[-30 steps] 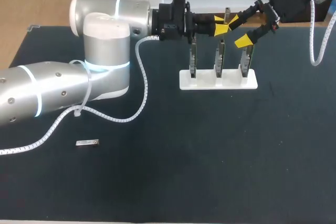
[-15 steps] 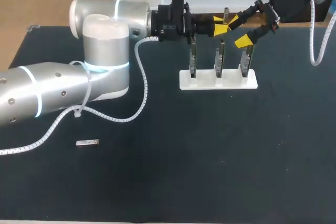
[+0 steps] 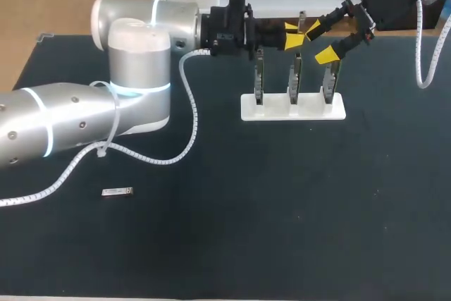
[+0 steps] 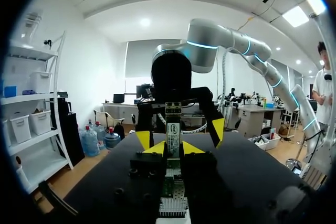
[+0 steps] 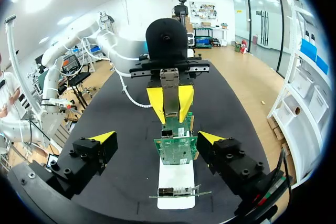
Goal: Pick up the optical module with the left hand, and insert it into the network port with the right hand.
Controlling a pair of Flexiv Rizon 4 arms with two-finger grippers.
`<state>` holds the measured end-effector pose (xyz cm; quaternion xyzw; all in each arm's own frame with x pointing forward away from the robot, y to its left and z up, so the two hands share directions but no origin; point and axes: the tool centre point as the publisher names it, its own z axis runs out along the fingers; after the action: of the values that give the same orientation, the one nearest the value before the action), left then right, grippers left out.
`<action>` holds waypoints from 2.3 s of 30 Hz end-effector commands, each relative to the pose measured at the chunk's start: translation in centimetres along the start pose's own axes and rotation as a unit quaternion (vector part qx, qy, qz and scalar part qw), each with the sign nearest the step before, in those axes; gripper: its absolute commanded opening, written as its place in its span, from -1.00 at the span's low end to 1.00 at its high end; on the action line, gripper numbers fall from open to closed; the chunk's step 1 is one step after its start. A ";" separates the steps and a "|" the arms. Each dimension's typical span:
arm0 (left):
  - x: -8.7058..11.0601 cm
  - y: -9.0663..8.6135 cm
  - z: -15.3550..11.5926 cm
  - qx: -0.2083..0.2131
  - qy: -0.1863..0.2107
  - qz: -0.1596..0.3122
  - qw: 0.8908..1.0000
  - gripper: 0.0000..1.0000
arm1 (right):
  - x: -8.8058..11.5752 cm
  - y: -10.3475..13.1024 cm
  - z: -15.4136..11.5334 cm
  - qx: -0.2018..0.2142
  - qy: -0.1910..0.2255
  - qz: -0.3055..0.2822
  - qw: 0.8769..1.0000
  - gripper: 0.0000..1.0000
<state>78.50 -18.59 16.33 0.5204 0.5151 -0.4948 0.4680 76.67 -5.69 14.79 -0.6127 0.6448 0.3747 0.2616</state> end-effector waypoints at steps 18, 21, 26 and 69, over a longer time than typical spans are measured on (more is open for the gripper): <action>-0.3 -1.6 0.0 -0.003 0.005 0.006 1.000 -1.00 | 0.0 0.0 0.0 0.000 0.000 0.000 1.000 1.00; -0.2 -1.7 0.0 -0.003 0.006 0.005 1.000 -1.00 | 0.0 0.0 0.0 0.000 0.000 0.000 1.000 1.00; -0.1 -1.8 -0.1 -0.007 0.008 0.001 1.000 -1.00 | 0.0 0.0 0.0 0.000 0.000 0.000 1.000 1.00; 0.2 -1.7 0.4 0.002 0.015 -0.006 1.000 -1.00 | 0.0 0.0 0.0 0.000 0.000 0.000 1.000 1.00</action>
<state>76.65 -18.93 16.11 0.5248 0.5239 -0.4908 0.4575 76.67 -5.69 14.79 -0.6127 0.6448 0.3747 0.2616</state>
